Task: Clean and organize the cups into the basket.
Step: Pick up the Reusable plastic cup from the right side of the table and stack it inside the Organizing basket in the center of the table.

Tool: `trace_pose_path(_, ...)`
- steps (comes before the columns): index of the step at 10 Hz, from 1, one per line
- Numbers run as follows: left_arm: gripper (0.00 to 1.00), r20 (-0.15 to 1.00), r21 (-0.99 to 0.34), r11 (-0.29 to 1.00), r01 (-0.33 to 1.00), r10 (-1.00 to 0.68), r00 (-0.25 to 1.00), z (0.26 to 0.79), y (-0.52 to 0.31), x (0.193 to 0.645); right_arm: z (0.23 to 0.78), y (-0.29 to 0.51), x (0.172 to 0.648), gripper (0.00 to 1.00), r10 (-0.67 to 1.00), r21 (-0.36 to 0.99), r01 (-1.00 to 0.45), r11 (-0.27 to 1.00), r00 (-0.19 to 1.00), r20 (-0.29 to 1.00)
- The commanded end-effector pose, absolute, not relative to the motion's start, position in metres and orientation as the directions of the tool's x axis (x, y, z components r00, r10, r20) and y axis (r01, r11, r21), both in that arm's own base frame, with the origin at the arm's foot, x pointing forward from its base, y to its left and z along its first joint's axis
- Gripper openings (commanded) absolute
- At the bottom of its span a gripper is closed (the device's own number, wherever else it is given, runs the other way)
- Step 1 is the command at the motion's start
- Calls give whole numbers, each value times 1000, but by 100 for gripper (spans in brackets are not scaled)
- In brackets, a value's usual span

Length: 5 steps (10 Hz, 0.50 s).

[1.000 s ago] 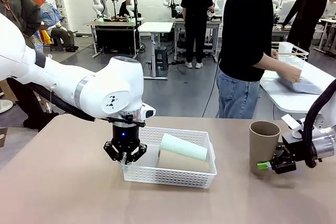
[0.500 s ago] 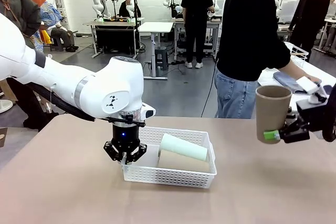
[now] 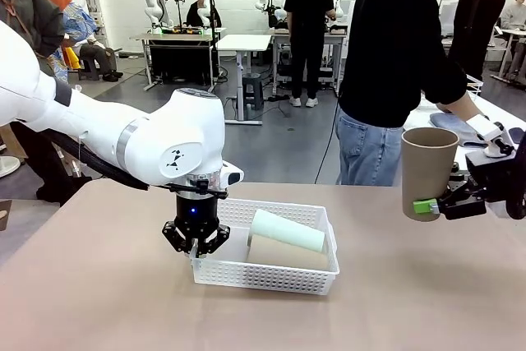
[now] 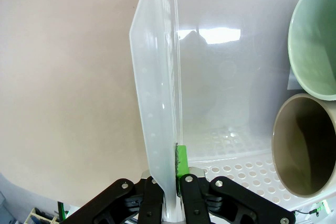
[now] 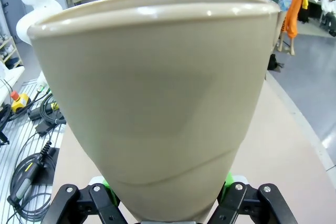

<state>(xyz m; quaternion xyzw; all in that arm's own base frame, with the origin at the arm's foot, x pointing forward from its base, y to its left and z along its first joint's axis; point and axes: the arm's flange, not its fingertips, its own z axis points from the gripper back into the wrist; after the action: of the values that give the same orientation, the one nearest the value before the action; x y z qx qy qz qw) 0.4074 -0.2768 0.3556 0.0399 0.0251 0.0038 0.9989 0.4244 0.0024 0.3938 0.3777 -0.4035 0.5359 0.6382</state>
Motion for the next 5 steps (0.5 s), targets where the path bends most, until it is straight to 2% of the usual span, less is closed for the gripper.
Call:
trace_pose_path(1,0,-51,84,996,-3,8,999,354,-277,407,391,3,425,0,388,36,-991,129,84,918)
trace_pose_path(2,0,-51,84,996,-3,8,999,354,-277,407,391,3,425,0,388,36,-991,129,84,918)
trace_pose_path(3,0,-51,84,996,-3,8,999,354,-277,407,393,2,425,78,379,51,-989,140,102,920)
trace_pose_path(4,0,-51,84,996,-3,8,999,354,-277,407,419,30,416,78,493,-26,-990,142,48,868)
trace_pose_path(5,0,-51,84,996,-3,8,999,354,-277,407,441,68,418,78,589,-89,-992,92,-18,808)
